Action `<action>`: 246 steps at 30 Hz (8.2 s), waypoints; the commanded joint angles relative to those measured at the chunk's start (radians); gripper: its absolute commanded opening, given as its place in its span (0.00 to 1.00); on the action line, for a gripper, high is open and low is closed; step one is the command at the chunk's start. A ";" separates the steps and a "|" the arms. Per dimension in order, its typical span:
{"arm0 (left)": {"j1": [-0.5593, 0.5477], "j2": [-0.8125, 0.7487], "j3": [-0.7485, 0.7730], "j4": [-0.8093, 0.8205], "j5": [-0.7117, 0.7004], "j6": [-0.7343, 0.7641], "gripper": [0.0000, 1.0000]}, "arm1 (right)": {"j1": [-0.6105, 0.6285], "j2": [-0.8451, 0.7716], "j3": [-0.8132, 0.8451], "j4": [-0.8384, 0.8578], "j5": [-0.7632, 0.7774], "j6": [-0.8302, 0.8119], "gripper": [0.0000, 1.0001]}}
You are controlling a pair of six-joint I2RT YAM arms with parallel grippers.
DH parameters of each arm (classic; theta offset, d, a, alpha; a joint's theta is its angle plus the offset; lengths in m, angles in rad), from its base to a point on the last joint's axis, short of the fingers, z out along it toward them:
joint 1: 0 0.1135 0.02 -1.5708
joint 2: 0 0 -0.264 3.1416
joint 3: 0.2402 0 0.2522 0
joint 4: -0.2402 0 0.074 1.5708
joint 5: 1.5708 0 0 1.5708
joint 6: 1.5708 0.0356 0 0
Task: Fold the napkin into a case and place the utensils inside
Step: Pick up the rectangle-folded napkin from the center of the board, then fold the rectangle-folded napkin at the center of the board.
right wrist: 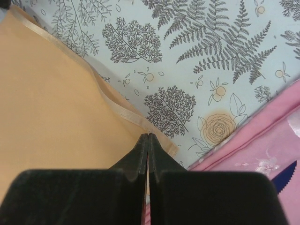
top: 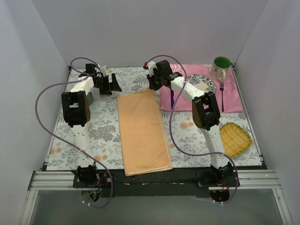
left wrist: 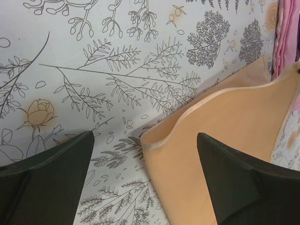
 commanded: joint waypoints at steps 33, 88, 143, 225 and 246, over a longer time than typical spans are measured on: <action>-0.034 -0.003 -0.019 0.005 0.130 0.016 0.34 | -0.034 0.070 0.000 0.029 0.085 -0.026 0.13; -0.024 0.086 0.215 -0.018 0.025 0.043 0.00 | -0.103 0.108 0.124 0.137 -0.157 0.124 0.01; -0.018 -0.194 -0.116 -0.012 0.153 0.329 0.00 | -0.052 0.243 0.175 0.308 -0.137 0.161 0.58; -0.021 -0.567 -0.436 -0.775 0.299 1.022 0.00 | -0.055 -0.430 -0.500 -0.220 -0.530 -0.012 0.01; -0.304 -1.015 -0.838 -0.549 0.045 0.874 0.62 | 0.087 -0.659 -0.718 -0.409 -0.570 -0.195 0.50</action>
